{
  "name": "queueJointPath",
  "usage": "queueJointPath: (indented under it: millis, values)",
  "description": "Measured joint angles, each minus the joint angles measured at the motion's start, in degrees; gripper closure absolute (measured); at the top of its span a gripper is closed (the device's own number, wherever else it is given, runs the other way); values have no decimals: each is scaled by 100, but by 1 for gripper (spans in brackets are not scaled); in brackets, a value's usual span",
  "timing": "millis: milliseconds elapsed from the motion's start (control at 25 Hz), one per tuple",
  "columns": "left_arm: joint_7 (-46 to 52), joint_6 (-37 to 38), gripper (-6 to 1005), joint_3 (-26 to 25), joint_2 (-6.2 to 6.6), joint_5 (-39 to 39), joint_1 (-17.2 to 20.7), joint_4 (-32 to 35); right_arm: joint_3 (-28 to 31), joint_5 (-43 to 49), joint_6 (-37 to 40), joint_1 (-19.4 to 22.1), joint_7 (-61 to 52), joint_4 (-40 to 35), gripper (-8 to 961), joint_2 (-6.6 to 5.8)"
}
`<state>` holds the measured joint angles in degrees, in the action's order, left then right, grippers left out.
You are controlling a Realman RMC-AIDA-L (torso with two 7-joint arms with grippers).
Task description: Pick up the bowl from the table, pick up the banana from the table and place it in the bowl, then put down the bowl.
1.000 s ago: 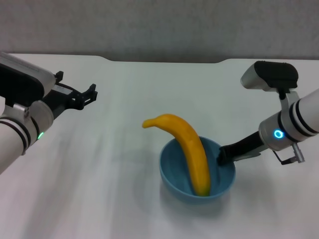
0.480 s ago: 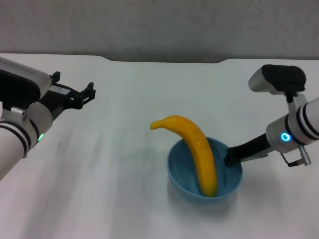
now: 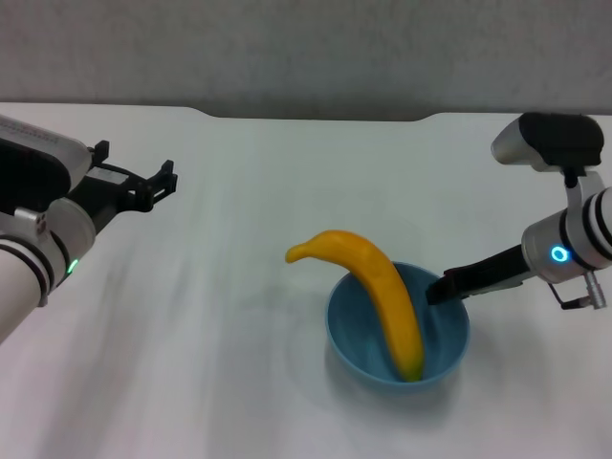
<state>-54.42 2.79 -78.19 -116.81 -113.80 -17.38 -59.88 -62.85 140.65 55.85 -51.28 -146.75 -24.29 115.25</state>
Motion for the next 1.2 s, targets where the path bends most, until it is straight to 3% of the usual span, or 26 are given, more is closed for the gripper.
queueJointPath:
  millis: [80, 160, 360, 400, 440, 640, 720, 760, 800, 920, 1040, 1200]
  values:
    - [0, -15, 94, -5, 2, 37, 4, 1, -159, 29, 61, 133, 119, -289, 745, 5]
    - [1, -46, 94, -4, 12, 186, 24, -20, -314, 32, 123, 205, 184, -487, 509, 5]
    - [2, -50, 93, -11, 21, 233, 65, -52, -376, -118, 420, 487, 220, -1110, 314, 15]
    - [1, -49, 93, -11, 22, 235, 69, -53, -408, -360, 613, 815, 233, -1715, 275, 27]
    - [0, -47, 93, -6, 22, 235, 71, -53, -408, -360, 613, 815, 233, -1715, 237, 27]
    - [17, -35, 93, -48, 22, 324, 142, -74, -447, -939, 1090, 1766, 264, -3269, 48, 23]
    - [26, -9, 93, -68, 25, 470, 223, -148, -396, -1078, 1191, 2171, 341, -3850, 47, 24]
    - [28, -2, 93, -103, 27, 569, 292, -240, -294, -1357, 1160, 2660, 634, -4424, 46, 32]
    - [28, -2, 93, -103, 27, 569, 292, -240, -294, -1357, 1160, 2660, 634, -4424, 45, 32]
    - [32, 1, 93, -165, 24, 671, 394, -340, -65, -2398, 856, 3202, 1664, -4695, 43, 54]
    - [25, 12, 94, -189, 22, 713, 469, -354, 251, -4179, 616, 3552, 3120, -4148, 41, 56]
    - [-3, 82, 94, -144, 15, 685, 502, -348, 870, -6341, 975, 3681, 5318, -2667, 46, 7]
